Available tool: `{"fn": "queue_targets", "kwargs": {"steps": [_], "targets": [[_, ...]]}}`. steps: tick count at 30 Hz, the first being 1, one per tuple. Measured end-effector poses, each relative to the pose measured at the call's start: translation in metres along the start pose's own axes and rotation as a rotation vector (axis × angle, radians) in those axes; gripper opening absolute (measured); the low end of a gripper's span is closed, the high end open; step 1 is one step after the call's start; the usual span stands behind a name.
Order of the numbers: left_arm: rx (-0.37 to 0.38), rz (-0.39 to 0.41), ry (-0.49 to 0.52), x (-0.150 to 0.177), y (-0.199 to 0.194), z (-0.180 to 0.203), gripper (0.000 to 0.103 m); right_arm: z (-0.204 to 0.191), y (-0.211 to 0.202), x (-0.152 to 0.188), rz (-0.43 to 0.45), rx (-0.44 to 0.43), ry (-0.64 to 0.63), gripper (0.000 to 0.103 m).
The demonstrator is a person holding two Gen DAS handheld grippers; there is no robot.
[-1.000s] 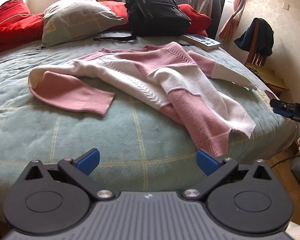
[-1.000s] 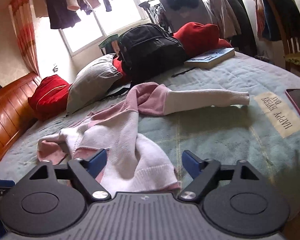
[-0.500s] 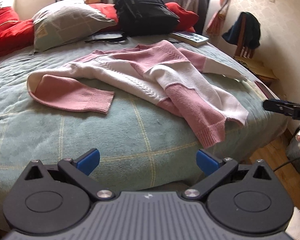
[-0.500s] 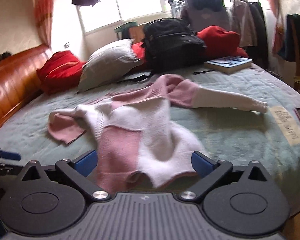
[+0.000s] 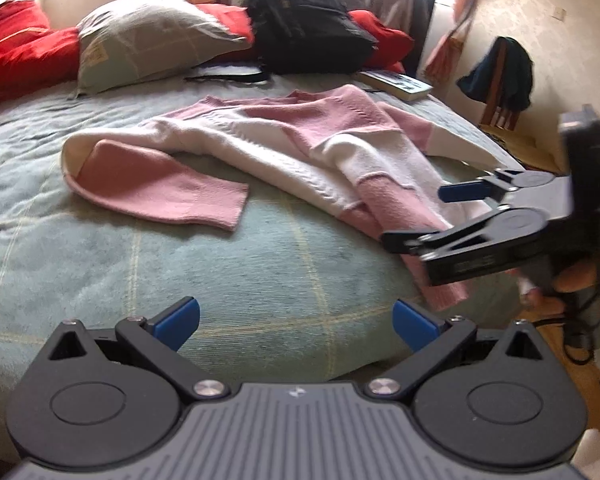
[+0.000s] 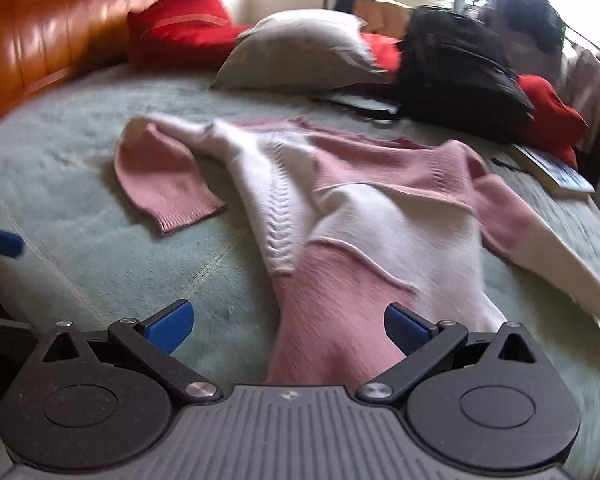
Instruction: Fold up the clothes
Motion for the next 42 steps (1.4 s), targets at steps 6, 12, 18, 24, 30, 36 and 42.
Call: {"fn": "queue_targets", "kwargs": {"steps": [6, 12, 18, 24, 30, 36, 42], "targets": [[-0.031, -0.003, -0.054, 0.001, 0.010, -0.012, 0.102, 0.001, 0.039, 0.006, -0.068, 0.169, -0.174, 0.103], [-0.024, -0.020, -0.058, -0.004, 0.027, -0.006, 0.102, 0.073, 0.033, -0.010, -0.049, 0.239, -0.107, 0.103], [-0.016, -0.045, -0.052, -0.007, 0.043, 0.006, 0.102, 0.139, 0.067, -0.009, -0.120, 0.176, 0.023, 0.103], [-0.020, -0.056, -0.054, -0.006, 0.045, 0.011, 0.102, 0.181, 0.079, 0.009, -0.164, 0.014, 0.264, 0.103], [-0.026, -0.040, -0.072, -0.007, 0.041, 0.012, 0.102, 0.156, 0.012, -0.016, -0.021, -0.027, 0.197, 0.103], [-0.064, -0.020, -0.095, -0.005, 0.033, 0.006, 0.102, 0.069, -0.022, -0.023, -0.008, -0.369, 0.116, 0.103], [-0.129, -0.010, -0.137, 0.005, 0.018, -0.016, 0.102, 0.026, 0.010, 0.005, -0.075, -0.362, 0.145, 0.103]]}}
Point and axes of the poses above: each gripper's, at about its wrist camera, not at the fingertips, and y roughly the way its jaws point, z to its right, x to its underside, the point moved 7 cm from there along y, roughly the way its jaws point, and after that the axes turned 6 degrees about x, right-handed, at the moved point
